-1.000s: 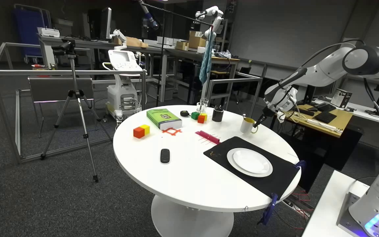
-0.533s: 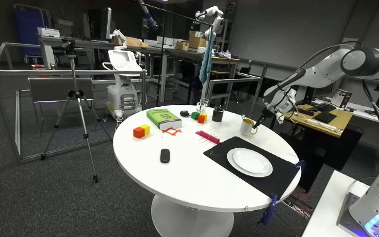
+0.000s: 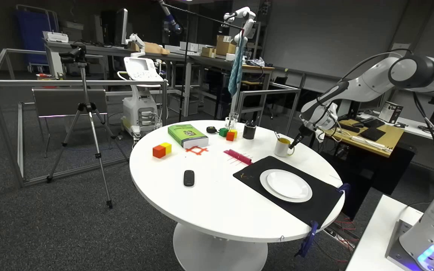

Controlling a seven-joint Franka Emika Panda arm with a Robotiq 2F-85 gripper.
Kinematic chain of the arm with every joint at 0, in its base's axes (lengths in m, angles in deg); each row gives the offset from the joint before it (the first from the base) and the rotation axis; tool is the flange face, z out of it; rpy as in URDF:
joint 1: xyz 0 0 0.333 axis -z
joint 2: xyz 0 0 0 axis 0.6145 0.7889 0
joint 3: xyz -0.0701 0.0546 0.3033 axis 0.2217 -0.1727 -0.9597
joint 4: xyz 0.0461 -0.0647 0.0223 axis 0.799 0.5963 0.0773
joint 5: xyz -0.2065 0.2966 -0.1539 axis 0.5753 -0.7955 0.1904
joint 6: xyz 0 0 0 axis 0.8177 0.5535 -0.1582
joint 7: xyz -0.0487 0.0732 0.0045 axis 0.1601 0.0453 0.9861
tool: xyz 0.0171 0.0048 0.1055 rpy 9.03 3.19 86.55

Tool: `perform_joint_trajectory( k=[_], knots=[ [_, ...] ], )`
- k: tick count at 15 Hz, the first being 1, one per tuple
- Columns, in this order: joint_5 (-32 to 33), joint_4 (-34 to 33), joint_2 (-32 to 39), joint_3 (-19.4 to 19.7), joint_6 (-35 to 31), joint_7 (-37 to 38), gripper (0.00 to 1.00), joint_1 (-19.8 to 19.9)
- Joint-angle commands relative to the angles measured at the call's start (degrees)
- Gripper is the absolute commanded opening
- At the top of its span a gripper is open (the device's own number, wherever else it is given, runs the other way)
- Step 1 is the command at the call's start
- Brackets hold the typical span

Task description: Remove the cup from the plate

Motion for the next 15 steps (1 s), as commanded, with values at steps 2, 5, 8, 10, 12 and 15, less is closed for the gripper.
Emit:
perform_joint_trajectory(
  k=[2,5,8,10,12,15],
  knots=[
    [2.4,-2.02,0.6,-1.56,-1.23,3.13,0.05,1.12],
    [2.27,-2.2,0.59,-2.26,-1.4,3.17,0.05,1.61],
    [1.85,-2.4,0.58,-3.0,-1.5,2.68,0.05,2.12],
    [1.75,-2.6,0.64,-3.44,-1.38,2.54,0.05,2.44],
    [1.72,-2.73,0.7,-3.71,-1.3,2.49,0.05,2.63],
    [1.68,-2.96,0.83,-3.84,-0.87,2.54,0.05,2.72]
  ],
)
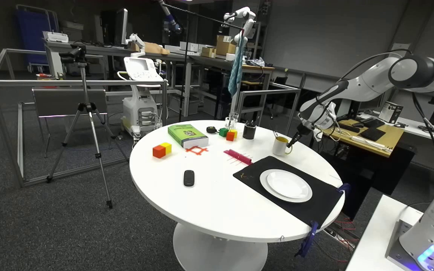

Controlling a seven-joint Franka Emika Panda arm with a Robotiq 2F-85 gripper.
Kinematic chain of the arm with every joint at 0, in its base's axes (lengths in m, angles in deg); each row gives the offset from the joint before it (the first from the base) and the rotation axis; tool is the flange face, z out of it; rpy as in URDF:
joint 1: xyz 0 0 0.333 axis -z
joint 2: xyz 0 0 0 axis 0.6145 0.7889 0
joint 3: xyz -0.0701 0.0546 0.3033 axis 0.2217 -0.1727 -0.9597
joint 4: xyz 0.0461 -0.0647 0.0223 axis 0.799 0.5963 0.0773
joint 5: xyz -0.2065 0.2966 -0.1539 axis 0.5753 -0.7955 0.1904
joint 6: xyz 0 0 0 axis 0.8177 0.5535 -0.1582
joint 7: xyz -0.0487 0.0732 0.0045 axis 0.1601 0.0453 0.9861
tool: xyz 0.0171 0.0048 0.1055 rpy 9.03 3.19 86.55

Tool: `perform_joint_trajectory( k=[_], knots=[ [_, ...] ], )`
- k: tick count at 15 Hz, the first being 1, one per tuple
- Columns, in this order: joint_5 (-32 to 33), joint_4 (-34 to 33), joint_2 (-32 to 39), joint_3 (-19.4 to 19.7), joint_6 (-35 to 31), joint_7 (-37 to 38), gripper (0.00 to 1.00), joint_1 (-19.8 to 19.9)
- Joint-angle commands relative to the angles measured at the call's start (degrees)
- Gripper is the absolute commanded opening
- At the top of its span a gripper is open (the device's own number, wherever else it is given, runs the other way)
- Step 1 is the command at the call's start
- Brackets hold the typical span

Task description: Remove the cup from the plate

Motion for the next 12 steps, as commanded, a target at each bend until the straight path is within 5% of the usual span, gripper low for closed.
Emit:
perform_joint_trajectory(
  k=[1,12],
  knots=[
    [0.47,-1.84,0.47,-2.0,-0.77,1.04,0.05,1.83],
    [0.95,-2.09,1.25,-1.82,0.17,1.43,0.05,1.74]
  ],
)
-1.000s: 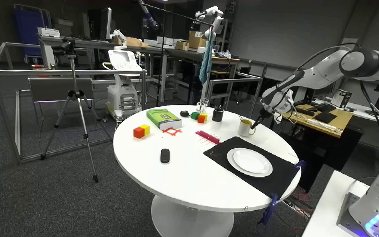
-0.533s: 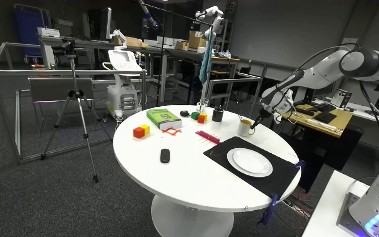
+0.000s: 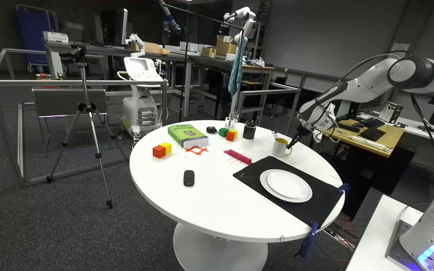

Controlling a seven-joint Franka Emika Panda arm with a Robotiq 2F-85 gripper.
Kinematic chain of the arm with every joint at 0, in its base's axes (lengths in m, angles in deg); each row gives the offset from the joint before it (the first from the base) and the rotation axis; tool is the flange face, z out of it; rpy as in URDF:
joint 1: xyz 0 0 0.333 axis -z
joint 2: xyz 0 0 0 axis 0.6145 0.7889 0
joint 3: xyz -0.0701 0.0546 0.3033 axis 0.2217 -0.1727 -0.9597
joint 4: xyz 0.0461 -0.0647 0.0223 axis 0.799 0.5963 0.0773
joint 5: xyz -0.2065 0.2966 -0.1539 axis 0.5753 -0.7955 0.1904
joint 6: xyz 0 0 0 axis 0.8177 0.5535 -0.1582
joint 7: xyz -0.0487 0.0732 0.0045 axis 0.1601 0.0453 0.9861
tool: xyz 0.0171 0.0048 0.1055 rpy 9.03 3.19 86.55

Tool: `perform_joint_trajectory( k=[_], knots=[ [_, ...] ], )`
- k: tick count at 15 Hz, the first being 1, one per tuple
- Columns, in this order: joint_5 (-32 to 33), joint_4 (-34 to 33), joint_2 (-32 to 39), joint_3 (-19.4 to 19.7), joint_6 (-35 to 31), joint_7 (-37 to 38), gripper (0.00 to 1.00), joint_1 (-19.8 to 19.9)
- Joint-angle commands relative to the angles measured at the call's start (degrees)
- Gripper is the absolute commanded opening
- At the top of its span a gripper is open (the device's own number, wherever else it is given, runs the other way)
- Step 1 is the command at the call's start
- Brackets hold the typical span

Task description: Remove the cup from the plate

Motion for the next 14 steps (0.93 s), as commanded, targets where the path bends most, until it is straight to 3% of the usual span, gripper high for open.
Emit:
perform_joint_trajectory(
  k=[1,5,6,7,14],
  knots=[
    [0.98,-2.07,0.54,-1.66,0.13,1.44,0.05,1.72],
    [1.02,-2.37,0.69,-1.7,0.26,1.45,0.05,1.75],
    [1.06,-2.34,0.63,-1.67,0.37,1.45,0.44,1.76],
    [1.15,-2.31,0.6,-1.61,0.3,1.44,0.44,1.69],
    [0.76,-2.4,-0.6,-2.01,-0.03,0.67,0.95,2.23]
  ],
)
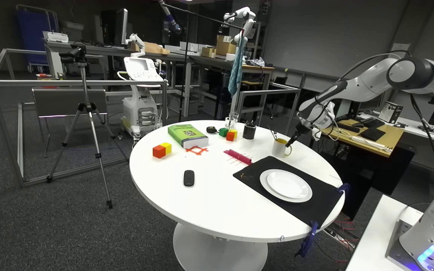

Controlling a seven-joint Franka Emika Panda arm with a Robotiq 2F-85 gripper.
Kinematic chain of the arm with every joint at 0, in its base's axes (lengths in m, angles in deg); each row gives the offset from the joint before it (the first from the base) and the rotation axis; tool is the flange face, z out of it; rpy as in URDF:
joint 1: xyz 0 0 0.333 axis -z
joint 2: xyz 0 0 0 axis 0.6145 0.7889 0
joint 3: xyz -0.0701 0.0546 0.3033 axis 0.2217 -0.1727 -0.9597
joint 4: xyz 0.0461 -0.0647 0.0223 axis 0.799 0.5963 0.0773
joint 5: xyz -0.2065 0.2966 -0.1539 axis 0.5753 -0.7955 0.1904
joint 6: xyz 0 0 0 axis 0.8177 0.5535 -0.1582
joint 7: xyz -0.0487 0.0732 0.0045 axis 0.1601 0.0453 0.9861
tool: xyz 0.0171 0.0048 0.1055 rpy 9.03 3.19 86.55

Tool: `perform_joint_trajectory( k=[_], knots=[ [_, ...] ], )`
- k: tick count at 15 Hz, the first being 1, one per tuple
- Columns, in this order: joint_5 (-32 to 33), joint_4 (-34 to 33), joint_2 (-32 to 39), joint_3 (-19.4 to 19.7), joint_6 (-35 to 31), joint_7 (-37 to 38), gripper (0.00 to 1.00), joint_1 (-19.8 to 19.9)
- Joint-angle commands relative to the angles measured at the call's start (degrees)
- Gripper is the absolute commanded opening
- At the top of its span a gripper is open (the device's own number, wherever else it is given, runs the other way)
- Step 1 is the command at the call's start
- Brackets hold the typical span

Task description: Remove the cup from the plate

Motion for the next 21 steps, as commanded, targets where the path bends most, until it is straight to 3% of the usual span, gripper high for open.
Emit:
perform_joint_trajectory(
  k=[1,10,20,21],
  knots=[
    [0.81,-0.27,-1.38,-2.01,-0.02,0.36,1.0,2.33],
    [0.76,2.97,-7.95,-1.42,0.09,1.03,1.0,3.82],
    [-3.6,14.91,-23.73,-1.6,-0.95,-5.53,1.0,3.31],
    [-3.85,16.13,-25.04,-2.98,-0.94,-6.76,1.0,4.45]
  ],
)
